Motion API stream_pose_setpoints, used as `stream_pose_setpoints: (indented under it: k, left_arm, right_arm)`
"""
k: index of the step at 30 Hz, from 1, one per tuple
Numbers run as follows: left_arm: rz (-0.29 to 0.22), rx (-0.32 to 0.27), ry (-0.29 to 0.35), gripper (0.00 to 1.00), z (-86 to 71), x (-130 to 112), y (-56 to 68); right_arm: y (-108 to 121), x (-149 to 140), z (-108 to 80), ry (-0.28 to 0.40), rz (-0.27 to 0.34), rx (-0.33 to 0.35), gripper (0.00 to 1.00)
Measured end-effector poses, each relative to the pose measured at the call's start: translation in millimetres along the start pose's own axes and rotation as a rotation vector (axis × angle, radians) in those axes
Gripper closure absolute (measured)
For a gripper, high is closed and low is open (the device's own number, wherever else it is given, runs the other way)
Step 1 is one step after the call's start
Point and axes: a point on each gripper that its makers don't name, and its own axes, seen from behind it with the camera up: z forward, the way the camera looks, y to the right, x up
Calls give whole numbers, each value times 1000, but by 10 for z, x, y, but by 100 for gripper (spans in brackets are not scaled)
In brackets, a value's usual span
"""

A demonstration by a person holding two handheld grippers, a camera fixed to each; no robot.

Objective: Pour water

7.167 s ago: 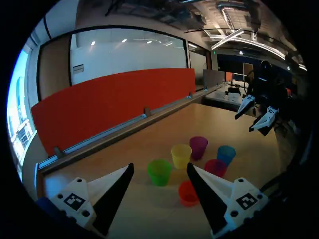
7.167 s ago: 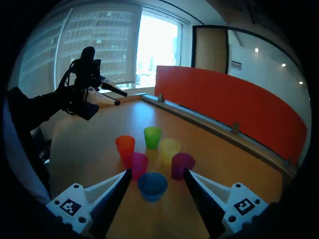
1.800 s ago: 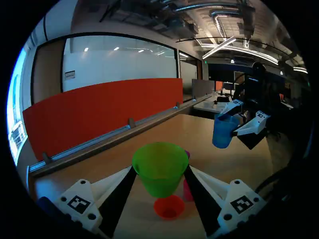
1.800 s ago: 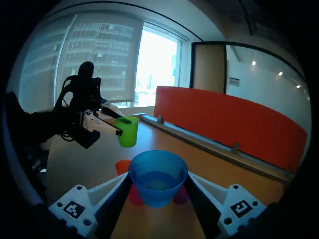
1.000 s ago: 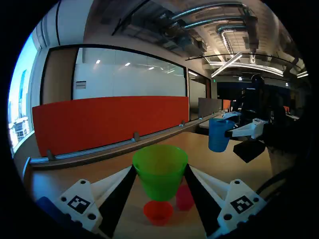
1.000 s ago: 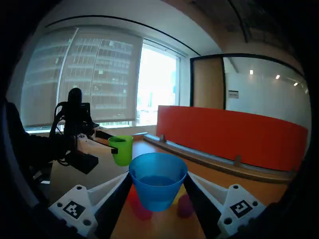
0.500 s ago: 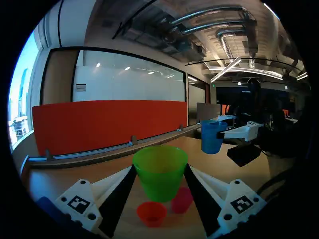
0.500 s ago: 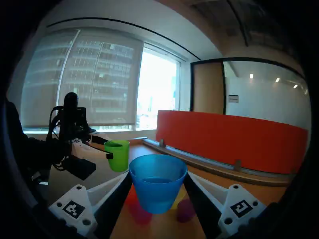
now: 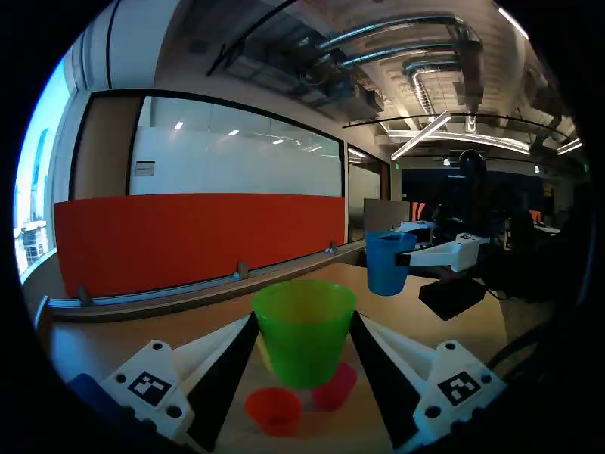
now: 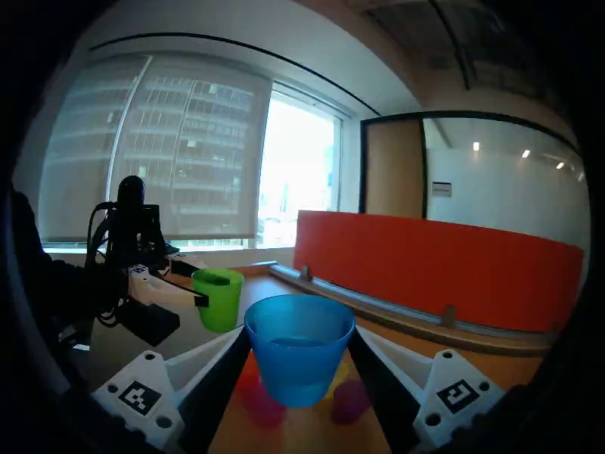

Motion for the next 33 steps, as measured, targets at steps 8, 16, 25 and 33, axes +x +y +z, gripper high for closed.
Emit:
stream_pose_setpoints:
  k: [8,16,25,33]
  left_arm:
    - [2,-13,3,14,22,-5,49]
    - [3,-35,-4,13,43,-42,128]
    - [-5,-68,-21,14,54,-169,244]
    - [-15,-93,-41,14,88,-292,318]
  right_arm:
    - [21,14,8,-1,-2,-6,9]
    - [4,59,32,4,-17,7,9]
    - [5,204,83,16,-52,24,9]
    - [8,338,138,18,-122,33,9]
